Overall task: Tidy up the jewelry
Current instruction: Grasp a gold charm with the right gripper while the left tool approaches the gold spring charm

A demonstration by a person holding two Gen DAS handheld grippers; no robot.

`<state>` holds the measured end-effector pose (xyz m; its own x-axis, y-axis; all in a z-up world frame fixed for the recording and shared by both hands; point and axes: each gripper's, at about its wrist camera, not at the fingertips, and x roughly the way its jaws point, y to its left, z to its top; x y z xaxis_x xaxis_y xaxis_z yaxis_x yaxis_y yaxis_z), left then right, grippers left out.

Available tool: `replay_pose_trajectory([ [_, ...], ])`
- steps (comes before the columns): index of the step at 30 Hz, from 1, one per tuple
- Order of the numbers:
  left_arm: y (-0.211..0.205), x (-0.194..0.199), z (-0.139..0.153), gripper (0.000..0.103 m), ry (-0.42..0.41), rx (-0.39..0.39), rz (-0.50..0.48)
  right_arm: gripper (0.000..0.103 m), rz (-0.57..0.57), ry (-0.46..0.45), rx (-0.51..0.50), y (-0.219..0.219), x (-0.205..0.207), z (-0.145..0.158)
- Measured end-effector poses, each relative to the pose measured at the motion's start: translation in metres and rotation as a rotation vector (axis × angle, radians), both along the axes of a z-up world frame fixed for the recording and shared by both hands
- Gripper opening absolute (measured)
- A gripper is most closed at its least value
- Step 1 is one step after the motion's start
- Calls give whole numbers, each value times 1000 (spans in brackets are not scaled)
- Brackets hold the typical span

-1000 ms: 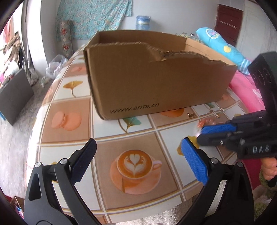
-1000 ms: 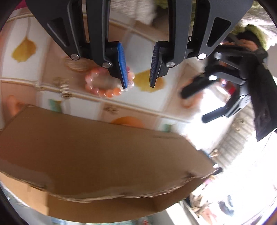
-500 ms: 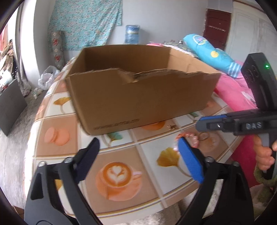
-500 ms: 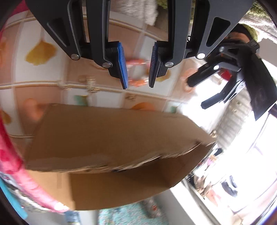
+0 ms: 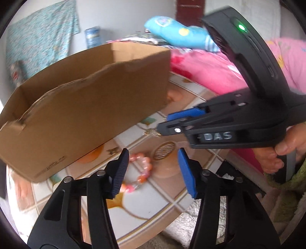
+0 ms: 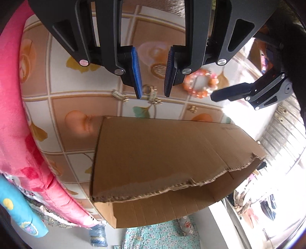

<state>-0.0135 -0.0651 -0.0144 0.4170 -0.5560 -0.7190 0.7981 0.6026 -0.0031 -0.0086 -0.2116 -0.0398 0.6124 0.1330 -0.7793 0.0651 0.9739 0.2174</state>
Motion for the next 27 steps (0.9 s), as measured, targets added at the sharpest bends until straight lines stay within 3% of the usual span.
replay_pose_trajectory([
  [6,-15,0,0,48,-2,8,-28,23,-21,-20,-73,-17,5,0],
  [17,-35,9,-8,33,33,21,-45,15,94,4,-174,-12,12,-12],
  [23,-35,11,-8,33,35,21,-38,6,119,17,-190,-7,9,-12],
  [27,-32,15,-10,33,38,22,-26,6,84,26,-127,-18,10,-12],
])
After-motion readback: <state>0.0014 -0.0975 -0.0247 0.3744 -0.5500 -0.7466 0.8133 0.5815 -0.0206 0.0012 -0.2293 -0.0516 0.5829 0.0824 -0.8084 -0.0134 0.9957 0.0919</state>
